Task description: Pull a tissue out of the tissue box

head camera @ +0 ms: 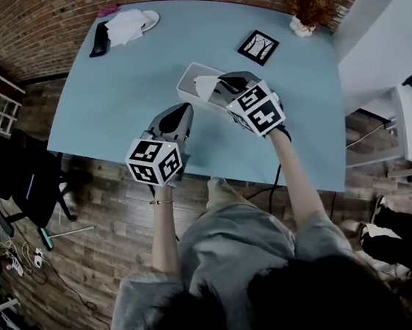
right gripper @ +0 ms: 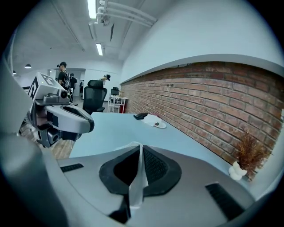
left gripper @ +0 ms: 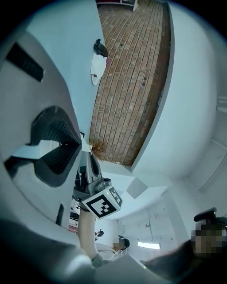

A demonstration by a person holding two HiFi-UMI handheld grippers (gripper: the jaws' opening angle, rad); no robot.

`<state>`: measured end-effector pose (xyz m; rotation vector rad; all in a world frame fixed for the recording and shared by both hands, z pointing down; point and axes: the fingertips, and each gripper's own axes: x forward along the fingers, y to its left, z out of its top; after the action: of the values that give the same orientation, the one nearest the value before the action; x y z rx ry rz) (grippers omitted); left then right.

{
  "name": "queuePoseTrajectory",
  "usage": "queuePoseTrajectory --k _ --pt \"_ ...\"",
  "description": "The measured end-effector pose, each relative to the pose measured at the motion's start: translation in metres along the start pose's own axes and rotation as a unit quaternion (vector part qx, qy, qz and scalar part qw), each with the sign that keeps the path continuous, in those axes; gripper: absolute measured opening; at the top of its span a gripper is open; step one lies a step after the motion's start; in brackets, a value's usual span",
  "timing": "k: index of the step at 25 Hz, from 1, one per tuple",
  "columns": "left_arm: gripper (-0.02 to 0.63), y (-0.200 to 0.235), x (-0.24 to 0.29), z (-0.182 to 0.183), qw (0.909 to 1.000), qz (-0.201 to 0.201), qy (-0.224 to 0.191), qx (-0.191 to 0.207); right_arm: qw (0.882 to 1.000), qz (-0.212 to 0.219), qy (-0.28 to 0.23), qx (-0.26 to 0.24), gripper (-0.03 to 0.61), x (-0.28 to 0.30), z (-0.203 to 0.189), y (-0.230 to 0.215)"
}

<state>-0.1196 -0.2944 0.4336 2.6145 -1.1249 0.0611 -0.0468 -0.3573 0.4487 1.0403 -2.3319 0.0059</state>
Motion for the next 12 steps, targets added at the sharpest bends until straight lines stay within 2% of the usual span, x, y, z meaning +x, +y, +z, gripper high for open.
queuePoseTrajectory --k 12 --pt "0.003 -0.024 -0.025 0.014 0.9995 -0.002 -0.026 0.019 0.997 -0.018 -0.073 0.015 0.002 -0.045 0.023 0.016"
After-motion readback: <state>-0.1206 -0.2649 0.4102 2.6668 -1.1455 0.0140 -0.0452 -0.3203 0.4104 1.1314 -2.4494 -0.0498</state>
